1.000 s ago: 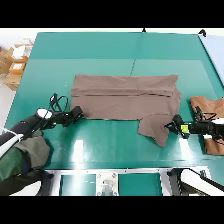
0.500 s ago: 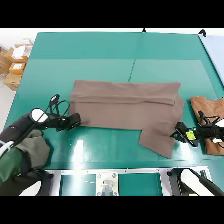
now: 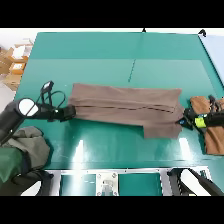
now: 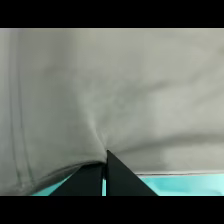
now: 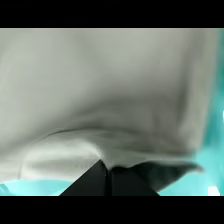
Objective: Fold the shirts.
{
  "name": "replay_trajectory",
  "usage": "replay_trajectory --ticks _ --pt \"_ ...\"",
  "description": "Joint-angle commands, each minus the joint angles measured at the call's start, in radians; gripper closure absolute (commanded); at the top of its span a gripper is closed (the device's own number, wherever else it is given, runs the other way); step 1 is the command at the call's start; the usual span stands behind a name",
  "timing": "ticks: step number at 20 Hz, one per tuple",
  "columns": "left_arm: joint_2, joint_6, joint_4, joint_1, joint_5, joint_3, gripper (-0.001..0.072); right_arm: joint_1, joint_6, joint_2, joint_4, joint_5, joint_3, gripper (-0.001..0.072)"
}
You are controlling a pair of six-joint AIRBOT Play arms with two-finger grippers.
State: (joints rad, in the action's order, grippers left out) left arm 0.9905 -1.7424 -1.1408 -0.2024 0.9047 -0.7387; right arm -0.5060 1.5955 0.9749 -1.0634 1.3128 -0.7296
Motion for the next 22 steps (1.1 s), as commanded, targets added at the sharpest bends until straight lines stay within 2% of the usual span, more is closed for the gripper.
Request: replay_trajectory --ticks 1,8,11,12,13,14,16,19,20,22 --pt "0.123 0.06 -0.004 0.001 0.002 -0.168 0.0685 0.068 0.006 0.089 0.09 -0.066 -0.17 0.0691" --pt "0.584 0.11 -0.007 0.001 -0.003 -0.62 0.0685 0.105 0.054 0.503 0.096 -0.11 -0.509 0.069" --pt "0.76 0.119 0.0 0.001 -0.029 -0.746 0.0682 0.12 0.053 0.638 0.122 -0.21 -0.564 0.0689" --pt "0.792 0.119 0.0 0.001 -0.049 -0.766 0.0615 0.12 0.043 0.674 0.153 -0.255 -0.577 0.0688" --pt "0.812 0.116 0.0 0.001 -0.073 -0.781 0.0327 0.119 0.042 0.702 0.177 -0.287 -0.595 0.0662" --pt "0.814 0.117 -0.008 0.003 -0.091 -0.787 0.0166 0.115 0.037 0.719 0.182 -0.29 -0.618 0.056" --pt "0.809 0.121 -0.017 0.033 -0.029 -0.835 0.0165 0.087 -0.07 0.721 0.18 -0.233 -0.686 0.0357" --pt "0.809 0.121 -0.059 0.128 0.227 -0.974 0.0165 -0.01 -0.206 0.721 0.127 -0.034 -0.82 0.0167" --pt "0.809 0.12 -0.058 0.161 0.303 -1.011 0.0165 -0.046 -0.225 0.721 0.099 0.019 -0.834 0.0166" --pt "0.809 0.12 -0.056 0.211 0.409 -1.058 0.0166 -0.103 -0.278 0.736 0.087 0.082 -0.816 0.0108"
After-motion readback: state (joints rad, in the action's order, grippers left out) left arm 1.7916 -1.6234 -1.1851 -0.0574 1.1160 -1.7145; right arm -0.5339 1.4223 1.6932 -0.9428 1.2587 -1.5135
